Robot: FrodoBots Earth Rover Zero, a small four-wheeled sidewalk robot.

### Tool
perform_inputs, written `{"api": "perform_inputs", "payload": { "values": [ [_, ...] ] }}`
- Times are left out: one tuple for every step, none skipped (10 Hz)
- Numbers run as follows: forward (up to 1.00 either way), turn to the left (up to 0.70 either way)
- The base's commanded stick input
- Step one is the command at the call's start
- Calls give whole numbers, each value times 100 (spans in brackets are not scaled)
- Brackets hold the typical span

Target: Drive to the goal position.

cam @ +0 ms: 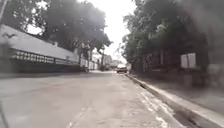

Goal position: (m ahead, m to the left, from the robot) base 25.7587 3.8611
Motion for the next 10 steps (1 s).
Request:
{"api": "perform_inputs", "payload": {
  "values": [
    [70,-24],
    [70,-7],
    [70,-2],
    [70,-1],
    [70,0],
    [70,0],
    [70,0],
    [70,0],
    [70,0],
    [70,0]
  ]
}}
